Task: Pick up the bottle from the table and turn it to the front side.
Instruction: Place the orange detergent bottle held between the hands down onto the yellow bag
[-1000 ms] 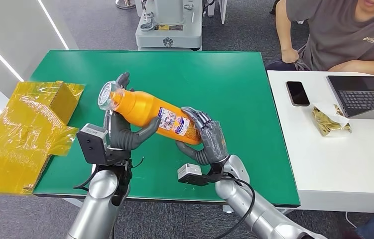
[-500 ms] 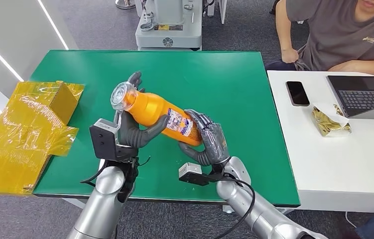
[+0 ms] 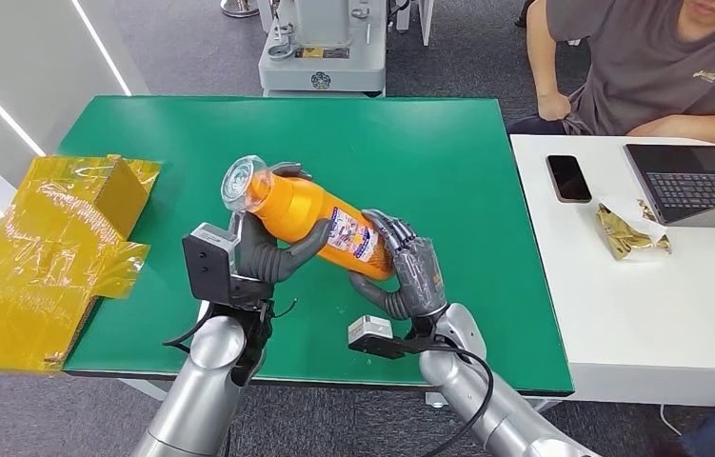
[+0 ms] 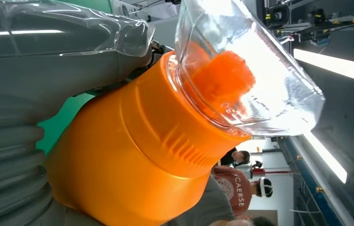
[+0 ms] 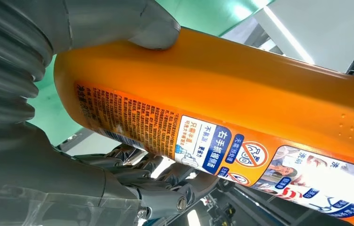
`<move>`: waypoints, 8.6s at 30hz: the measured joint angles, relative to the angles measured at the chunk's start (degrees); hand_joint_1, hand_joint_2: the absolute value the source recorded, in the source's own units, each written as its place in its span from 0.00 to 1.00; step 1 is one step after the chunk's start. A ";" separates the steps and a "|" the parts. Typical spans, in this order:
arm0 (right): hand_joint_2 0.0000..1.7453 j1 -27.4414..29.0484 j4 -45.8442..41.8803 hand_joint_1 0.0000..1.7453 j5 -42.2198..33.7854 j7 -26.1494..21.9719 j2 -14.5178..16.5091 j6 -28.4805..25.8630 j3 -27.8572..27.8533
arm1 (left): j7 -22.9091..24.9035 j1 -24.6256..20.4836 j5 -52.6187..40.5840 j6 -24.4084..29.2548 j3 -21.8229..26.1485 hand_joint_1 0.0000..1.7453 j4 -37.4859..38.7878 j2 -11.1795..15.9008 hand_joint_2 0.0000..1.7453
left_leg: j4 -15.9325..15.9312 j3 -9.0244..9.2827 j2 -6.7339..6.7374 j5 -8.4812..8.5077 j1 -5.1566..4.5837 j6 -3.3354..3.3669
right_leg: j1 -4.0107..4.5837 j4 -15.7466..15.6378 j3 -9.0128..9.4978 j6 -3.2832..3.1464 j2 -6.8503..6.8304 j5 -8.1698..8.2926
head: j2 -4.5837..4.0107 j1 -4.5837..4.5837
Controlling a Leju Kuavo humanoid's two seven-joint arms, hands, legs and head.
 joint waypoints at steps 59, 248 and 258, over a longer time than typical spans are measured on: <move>1.00 21.49 -34.13 0.00 -17.63 -0.51 -0.25 0.02 1.51 | 2.15 -0.35 -19.09 15.81 6.12 1.00 3.41 11.22 1.00 | -0.13 -0.01 0.01 0.00 0.01 -0.01 | 0.01 0.03 -0.01 -0.09 -0.01 -0.07 | 0.00 -0.01; 1.00 29.59 -38.99 0.00 -18.00 -0.34 -4.89 0.16 0.40 | -13.35 0.72 9.05 13.87 9.97 0.00 -1.02 5.65 1.00 | -0.13 0.20 0.05 -0.26 0.08 -0.39 | 0.05 0.05 0.12 -0.33 0.02 -0.30 | 0.00 0.01; 1.00 27.75 -39.31 0.00 -18.80 -0.45 -1.39 0.15 0.01 | -12.29 6.13 9.38 14.10 6.10 0.00 -2.15 2.72 1.00 | -0.15 0.21 0.05 -0.26 0.09 -0.39 | 0.06 0.07 0.13 -0.33 0.02 -0.31 | 0.00 0.02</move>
